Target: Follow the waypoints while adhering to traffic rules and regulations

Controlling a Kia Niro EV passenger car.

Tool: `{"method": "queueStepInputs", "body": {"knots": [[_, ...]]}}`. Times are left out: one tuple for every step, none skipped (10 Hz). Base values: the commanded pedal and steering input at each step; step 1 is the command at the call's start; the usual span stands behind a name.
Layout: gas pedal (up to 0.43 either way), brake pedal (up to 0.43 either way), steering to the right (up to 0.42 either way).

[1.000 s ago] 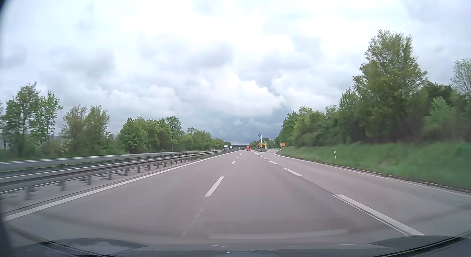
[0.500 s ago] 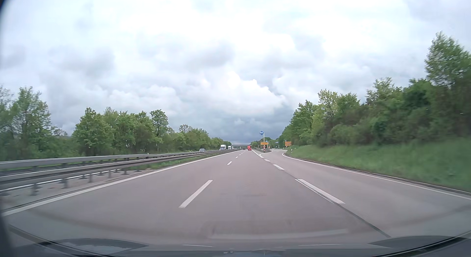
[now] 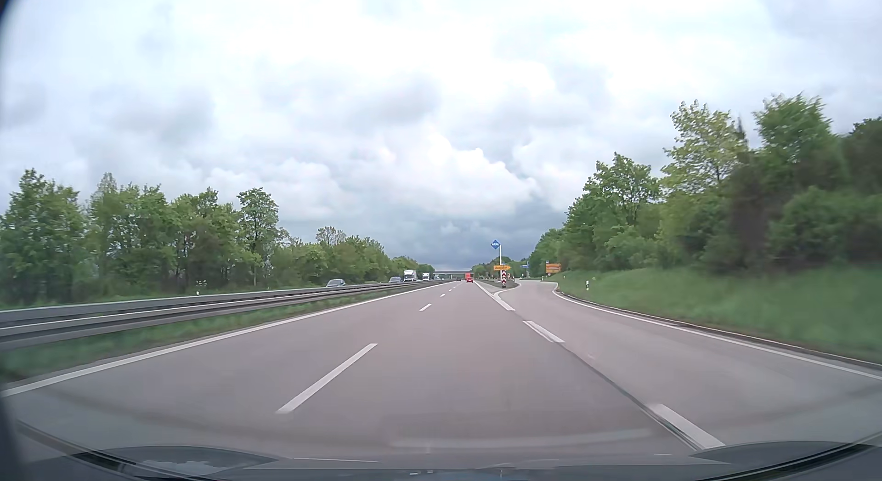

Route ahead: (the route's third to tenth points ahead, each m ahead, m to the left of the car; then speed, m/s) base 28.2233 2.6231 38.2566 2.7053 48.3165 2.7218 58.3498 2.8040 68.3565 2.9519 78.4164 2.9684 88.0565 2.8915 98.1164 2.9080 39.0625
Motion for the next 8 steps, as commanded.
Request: {"method": "queueStepInputs", "body": {"knots": [[0.591,0.012,-0.004],[0.591,0.012,-0.004],[0.591,0.012,-0.004],[0.591,0.012,-0.003],[0.591,0.012,-0.003],[0.591,0.012,-0.003],[0.591,0.012,-0.003],[0.591,0.012,-0.003]]}}
